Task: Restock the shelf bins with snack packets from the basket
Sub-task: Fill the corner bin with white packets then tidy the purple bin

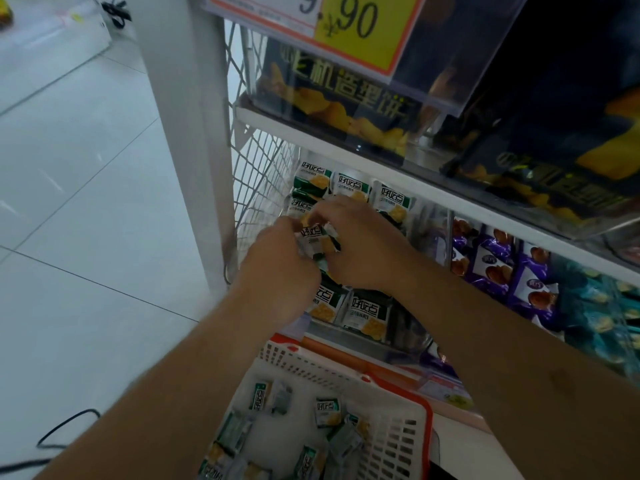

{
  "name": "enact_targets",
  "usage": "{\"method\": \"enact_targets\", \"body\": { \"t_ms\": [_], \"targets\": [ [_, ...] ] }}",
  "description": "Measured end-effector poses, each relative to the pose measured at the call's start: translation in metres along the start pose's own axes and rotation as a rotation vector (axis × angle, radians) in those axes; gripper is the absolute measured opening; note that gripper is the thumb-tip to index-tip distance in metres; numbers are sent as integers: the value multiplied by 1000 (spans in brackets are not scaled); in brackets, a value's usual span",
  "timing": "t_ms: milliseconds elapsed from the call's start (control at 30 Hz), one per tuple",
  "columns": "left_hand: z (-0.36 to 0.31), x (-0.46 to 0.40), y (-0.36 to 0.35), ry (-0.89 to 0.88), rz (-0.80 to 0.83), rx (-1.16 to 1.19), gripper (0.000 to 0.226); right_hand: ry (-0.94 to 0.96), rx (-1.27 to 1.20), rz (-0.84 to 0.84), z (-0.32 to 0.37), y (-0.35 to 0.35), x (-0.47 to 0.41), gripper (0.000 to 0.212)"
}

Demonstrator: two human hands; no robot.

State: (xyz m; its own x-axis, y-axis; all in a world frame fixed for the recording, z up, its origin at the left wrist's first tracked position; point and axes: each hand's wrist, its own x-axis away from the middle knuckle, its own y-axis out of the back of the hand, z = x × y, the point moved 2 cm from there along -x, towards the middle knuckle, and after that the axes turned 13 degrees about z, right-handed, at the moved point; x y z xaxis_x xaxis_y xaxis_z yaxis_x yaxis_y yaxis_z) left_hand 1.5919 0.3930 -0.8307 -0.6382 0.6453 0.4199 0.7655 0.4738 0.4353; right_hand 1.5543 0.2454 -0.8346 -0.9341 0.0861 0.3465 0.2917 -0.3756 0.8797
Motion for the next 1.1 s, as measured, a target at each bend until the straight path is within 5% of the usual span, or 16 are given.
{"method": "enact_targets", "body": {
  "t_ms": [67, 267, 467, 567, 667, 767, 833, 1100],
  "targets": [
    [-3, 2, 2, 27, 14, -22, 34, 88, 53, 55, 4, -9, -4, 73],
    [-8, 9, 5, 38, 3, -157, 55, -89, 148, -206, 2, 2, -8, 45],
    [-1, 10, 9, 62, 7, -367, 6, -285, 306, -181, -10, 5, -8, 59],
    [1, 11, 8, 69, 34, -408, 15, -278, 331, -152, 0, 9, -2, 44],
    [1, 11, 12, 68, 12, -342, 27, -245, 52, -110, 17, 11, 6, 38],
    [1, 8, 18, 77, -20, -302, 36, -153, -235, 145, 33, -3, 6, 14],
    [2, 6, 20, 75, -16, -277, 42, -95, -206, 267, 38, -18, 4, 28],
    [-3, 9, 19, -4, -48, -102, 45, -105, -335, 163, 30, -15, 9, 35]
  ]
}}
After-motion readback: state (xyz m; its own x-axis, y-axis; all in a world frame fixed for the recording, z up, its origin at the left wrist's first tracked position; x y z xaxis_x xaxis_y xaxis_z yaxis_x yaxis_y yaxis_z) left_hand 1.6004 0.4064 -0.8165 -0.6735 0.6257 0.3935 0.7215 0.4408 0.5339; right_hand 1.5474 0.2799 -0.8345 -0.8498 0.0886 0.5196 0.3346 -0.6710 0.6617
